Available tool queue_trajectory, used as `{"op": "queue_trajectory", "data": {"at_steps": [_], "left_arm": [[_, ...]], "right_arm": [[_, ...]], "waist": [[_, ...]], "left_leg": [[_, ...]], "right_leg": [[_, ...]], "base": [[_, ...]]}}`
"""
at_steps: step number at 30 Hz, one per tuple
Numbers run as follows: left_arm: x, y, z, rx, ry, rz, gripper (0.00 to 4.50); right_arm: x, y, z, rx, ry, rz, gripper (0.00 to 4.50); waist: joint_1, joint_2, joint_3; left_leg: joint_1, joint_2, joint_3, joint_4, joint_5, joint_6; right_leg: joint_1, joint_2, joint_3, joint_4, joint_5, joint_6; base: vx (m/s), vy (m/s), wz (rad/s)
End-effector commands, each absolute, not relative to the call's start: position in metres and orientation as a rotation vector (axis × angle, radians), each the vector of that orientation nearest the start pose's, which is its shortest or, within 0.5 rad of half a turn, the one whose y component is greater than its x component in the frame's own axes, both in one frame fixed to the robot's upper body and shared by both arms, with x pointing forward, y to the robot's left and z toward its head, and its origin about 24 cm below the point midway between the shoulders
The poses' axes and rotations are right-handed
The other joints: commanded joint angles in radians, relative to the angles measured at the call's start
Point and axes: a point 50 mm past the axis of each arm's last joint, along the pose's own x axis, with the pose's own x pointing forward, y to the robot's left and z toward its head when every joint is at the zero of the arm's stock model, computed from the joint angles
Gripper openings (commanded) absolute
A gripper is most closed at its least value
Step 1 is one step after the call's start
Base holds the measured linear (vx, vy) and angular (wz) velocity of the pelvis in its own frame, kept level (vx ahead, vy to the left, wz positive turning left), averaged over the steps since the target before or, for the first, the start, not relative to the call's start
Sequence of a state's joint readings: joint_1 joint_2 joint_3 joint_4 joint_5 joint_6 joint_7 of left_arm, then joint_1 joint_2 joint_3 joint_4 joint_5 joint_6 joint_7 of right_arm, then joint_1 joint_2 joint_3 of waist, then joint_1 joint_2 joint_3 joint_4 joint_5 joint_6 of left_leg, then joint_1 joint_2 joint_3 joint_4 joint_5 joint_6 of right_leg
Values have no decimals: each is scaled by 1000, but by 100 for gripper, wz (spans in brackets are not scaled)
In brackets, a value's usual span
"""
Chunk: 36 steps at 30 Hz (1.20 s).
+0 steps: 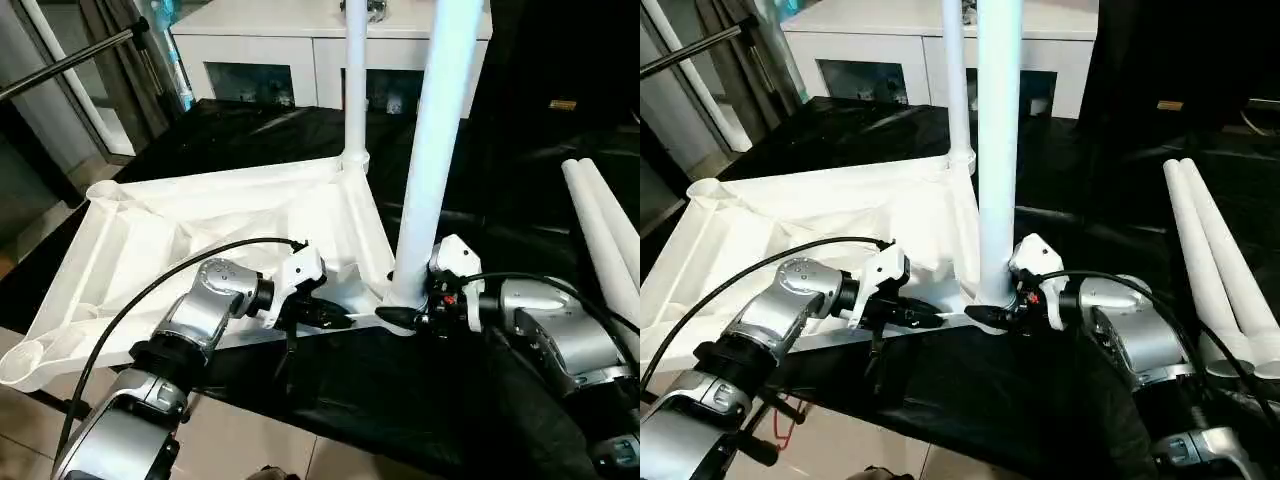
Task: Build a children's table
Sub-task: Rotate leg to tighten
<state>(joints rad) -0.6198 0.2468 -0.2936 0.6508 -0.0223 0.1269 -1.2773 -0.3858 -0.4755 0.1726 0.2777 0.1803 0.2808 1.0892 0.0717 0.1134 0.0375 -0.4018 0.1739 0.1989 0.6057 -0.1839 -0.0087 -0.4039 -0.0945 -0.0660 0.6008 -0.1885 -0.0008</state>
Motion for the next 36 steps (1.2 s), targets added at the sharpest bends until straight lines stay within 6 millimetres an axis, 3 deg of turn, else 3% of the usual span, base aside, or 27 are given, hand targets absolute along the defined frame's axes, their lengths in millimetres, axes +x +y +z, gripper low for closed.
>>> {"op": "queue_trajectory", "data": {"at_steps": [1,6,9,10,12,15,16,19,21,22,23,24,25,27,28,31,32,34,36], "left_arm": [[313,86,50,233,399,-1463,0],[328,74,51,211,385,-1280,0],[338,61,52,176,385,-1132,0],[341,56,52,164,383,-1084,0],[345,46,55,141,373,-1020,0],[344,41,54,132,363,-1019,0],[343,40,54,125,363,-1025,0],[335,37,51,153,344,-1133,0],[333,39,51,171,331,-1163,0],[333,40,51,179,324,-1174,0],[330,43,51,180,310,-1210,0],[328,45,51,172,302,-1233,0],[326,46,51,169,298,-1255,0],[319,49,50,169,302,-1330,0],[313,53,49,163,320,-1396,0],[310,61,48,224,342,-1467,0],[310,64,48,263,354,-1484,0],[310,70,48,262,353,-1494,0],[309,76,50,252,359,-1507,0]], "right_arm": [[289,-155,57,-163,387,1162,299],[304,-145,42,-114,383,949,275],[319,-135,29,-76,407,735,272],[323,-131,24,-60,421,665,271],[328,-119,17,-54,453,554,271],[329,-108,13,-83,448,516,271],[329,-106,13,-84,446,511,326],[332,-98,17,-14,412,526,349],[334,-99,23,-24,380,548,361],[335,-100,25,-31,368,553,375],[335,-105,33,-49,332,589,385],[334,-108,36,-60,315,627,385],[332,-110,39,-74,301,665,392],[325,-116,44,-104,280,777,392],[318,-122,49,-102,274,864,392],[311,-134,55,-157,277,990,392],[307,-139,56,-199,282,1041,392],[302,-145,57,-214,301,1091,392],[294,-149,62,-222,312,1164,392]], "waist": [[-1,-28,-66],[-7,-31,-63],[-25,-30,-60],[-26,-36,-62],[-37,-32,-58],[-40,-35,-53],[-41,-29,-53],[-45,-30,-55],[-51,-41,-57],[-49,-37,-57],[-51,-44,-57],[-48,-39,-60],[-48,-50,-61],[-41,-43,-63],[-32,-42,-66],[-21,-41,-69],[-19,-44,-68],[-13,-37,-65],[-6,-45,-62]], "left_leg": [[24,58,-27,-66,-152,104],[25,54,-28,-69,-172,78],[24,48,-29,-72,-184,49],[25,47,-29,-71,-184,44],[28,46,-31,-75,-205,33],[32,44,-29,-77,-241,42],[34,44,-30,-79,-248,41],[31,45,-32,-82,-242,46],[30,47,-31,-82,-236,53],[31,47,-32,-82,-232,56],[29,48,-31,-80,-226,63],[28,49,-32,-78,-202,73],[27,51,-29,-77,-189,83],[25,53,-26,-72,-142,110],[25,55,-26,-68,-121,125],[21,54,-23,-59,-83,163],[20,55,-24,-59,-84,162],[23,57,-22,-59,-109,151],[25,60,-24,-65,-138,129]], "right_leg": [[47,-60,36,-63,-135,-251],[45,-59,36,-69,-189,-238],[45,-59,35,-75,-228,-230],[46,-61,34,-76,-234,-227],[44,-59,34,-81,-259,-223],[46,-63,36,-93,-324,-199],[46,-62,36,-96,-336,-190],[51,-62,35,-94,-319,-189],[52,-60,36,-91,-292,-196],[52,-62,36,-88,-288,-200],[53,-63,37,-90,-281,-202],[56,-63,37,-84,-250,-207],[57,-61,37,-82,-225,-213],[56,-62,37,-71,-156,-234],[60,-60,36,-66,-112,-239],[54,-60,35,-58,-53,-257],[53,-59,34,-58,-61,-256],[49,-59,35,-61,-102,-254],[48,-58,37,-64,-142,-250]], "base": [[0,0,0],[0,0,0],[0,0,0],[0,0,0],[0,0,0],[0,0,0],[0,0,0],[0,0,0],[0,0,0],[0,0,0],[0,0,0],[0,0,0],[0,0,0],[0,0,0],[0,0,0],[0,0,0],[0,0,0],[0,0,0],[0,0,0]]}}
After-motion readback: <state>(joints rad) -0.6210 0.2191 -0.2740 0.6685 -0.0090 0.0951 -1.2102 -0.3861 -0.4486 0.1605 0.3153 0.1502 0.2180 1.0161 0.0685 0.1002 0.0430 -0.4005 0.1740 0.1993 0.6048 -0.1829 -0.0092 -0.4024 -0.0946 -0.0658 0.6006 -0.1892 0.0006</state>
